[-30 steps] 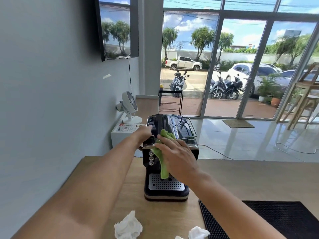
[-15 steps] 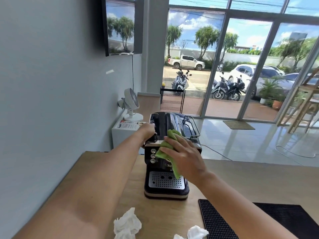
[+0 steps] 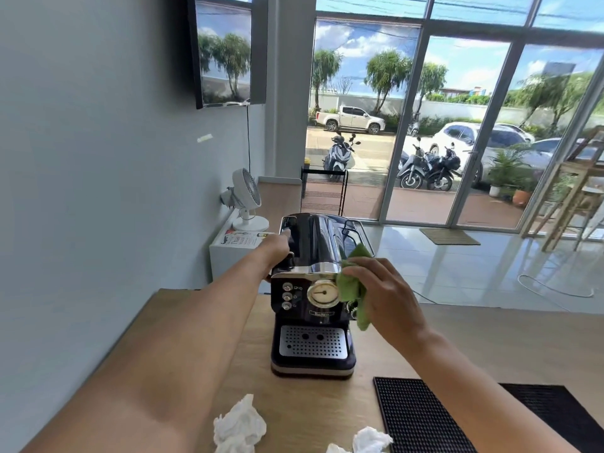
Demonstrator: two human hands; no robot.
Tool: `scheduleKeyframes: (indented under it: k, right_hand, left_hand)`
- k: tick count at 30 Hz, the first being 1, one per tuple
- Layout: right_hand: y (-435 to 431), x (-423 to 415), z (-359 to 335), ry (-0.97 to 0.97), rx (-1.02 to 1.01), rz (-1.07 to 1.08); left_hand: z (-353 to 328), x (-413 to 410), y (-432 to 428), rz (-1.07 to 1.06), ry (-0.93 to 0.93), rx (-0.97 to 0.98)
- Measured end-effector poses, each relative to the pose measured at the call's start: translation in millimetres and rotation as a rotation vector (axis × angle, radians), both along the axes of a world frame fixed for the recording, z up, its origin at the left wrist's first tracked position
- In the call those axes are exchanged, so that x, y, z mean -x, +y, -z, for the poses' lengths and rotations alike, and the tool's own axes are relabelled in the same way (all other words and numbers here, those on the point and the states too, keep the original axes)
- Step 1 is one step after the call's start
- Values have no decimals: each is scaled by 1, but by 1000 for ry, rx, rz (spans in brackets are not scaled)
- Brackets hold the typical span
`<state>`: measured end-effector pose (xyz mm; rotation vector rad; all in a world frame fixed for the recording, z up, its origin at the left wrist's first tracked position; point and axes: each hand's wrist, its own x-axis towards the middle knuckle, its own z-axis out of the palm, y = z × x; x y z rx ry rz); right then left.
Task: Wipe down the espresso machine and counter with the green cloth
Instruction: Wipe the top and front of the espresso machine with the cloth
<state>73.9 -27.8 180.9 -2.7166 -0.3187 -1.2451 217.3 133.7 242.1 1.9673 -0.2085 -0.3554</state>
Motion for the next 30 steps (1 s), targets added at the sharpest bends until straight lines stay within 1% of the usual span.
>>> scheduleKeyframes:
  k: [2,4,6,8,12,14,15,18,19,20,21,22,23,24,26,30]
  right_hand:
    - [23,-12,-13,-21,66,-76]
    - [45,-31,-16,84,189,-93]
    - [62,-47,-10,167,248,-42]
    - [64,-52,-6,161,266,-6]
    - [41,-40,-9,192,341,-111]
    - [25,-30,-10,213,313,-126]
    - [17,-27,-12,224,255,-109]
    - [4,-26,-21,206,-72,19]
    - [8,-28,-24,188,-154,27]
    - [16,-31,-27,187,-205,11]
    - [27,-35,-27,227,-226,-6]
    - [39,-39,-25,303,-207,3]
    - [49,-43,-21,365,-146,41]
    - [55,-45,-16,389,-78,86]
    - [51,-44,-9,357,10,103]
    - [14,-25,7,300,8,-61]
  left_hand:
    - [8,-10,-1,-29,25,32]
    - [13,-18,-1,-30,30,37]
    - [12,-18,0,-33,42,32]
    - [12,-18,1,-32,43,13]
    - [13,-20,0,-24,23,2]
    - [15,-20,-1,-21,18,-6]
    - [15,-20,-1,-21,17,-5]
    - [15,-20,-2,-32,13,-2]
    - [15,-20,-2,-37,5,-4]
    - [15,-21,-2,-37,2,-10]
    - [16,-23,-2,-37,0,-22]
    - [16,-25,-2,-34,5,-30]
    - [17,-26,-1,-32,14,-22]
    - [17,-26,-1,-25,24,-15]
    - [20,-30,-2,-12,27,-9]
    - [24,-32,-3,-9,-11,-30]
